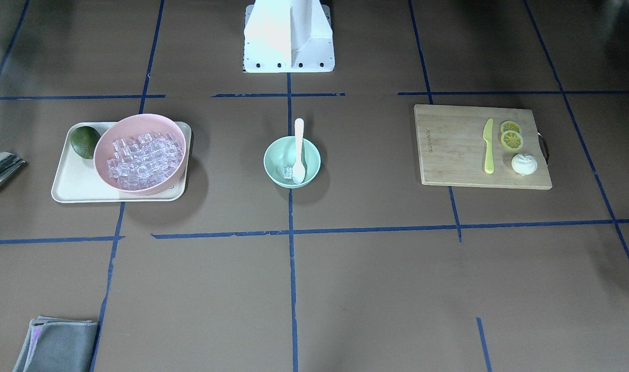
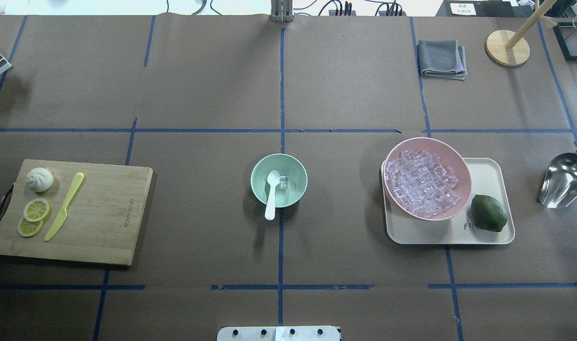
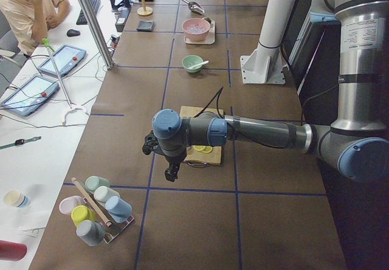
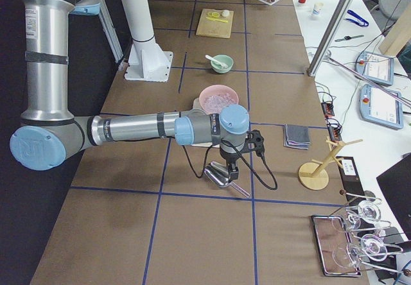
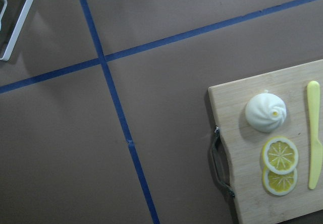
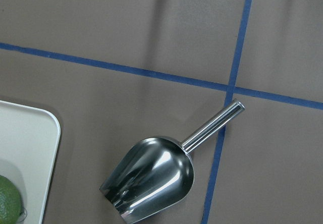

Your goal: Put spoon and ice into bowl

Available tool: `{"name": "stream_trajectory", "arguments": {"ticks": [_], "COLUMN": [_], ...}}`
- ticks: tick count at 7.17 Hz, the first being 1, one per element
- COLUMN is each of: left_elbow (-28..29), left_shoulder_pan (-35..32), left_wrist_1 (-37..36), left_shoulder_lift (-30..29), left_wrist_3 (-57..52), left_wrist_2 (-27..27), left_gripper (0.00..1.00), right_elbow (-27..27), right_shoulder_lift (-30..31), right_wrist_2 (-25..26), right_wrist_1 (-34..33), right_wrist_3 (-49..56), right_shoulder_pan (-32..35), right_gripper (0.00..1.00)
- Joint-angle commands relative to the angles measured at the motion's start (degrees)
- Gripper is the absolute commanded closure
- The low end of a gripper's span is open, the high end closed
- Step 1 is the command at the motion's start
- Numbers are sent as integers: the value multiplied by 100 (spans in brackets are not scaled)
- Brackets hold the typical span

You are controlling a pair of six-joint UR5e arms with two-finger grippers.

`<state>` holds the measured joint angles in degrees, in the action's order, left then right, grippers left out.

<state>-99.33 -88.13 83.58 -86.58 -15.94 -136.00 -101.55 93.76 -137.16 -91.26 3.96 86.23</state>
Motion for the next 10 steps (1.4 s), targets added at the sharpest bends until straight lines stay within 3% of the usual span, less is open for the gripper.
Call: {"name": "stream_trajectory", "arguments": {"ticks": [1,3,5,7,10], "left_elbow": [168,510,494,494,529], "left_shoulder_pan": [-29,-20,-29,-55,-47], "left_wrist_1": [-43,-192,-691,-668,-615], "left_shoulder_lift": [-44,-245,-263,-246,-254], "left_wrist_3": [12,21,39,771,830], "left_wrist_2": [390,382,382,382,338], "left_gripper": [0,0,0,0,0], "right_elbow": [-5,22,-4,39,57], "right_shoulder_lift": [2,2,-24,19,55], "right_wrist_2": [75,137,418,410,418], "right_wrist_1": [-198,-208,-182,-199,-146], "right_wrist_3": [97,105,97,27,88], "right_shoulder_pan": [-27,-1,61,52,52], "right_gripper": [0,0,0,0,0]}}
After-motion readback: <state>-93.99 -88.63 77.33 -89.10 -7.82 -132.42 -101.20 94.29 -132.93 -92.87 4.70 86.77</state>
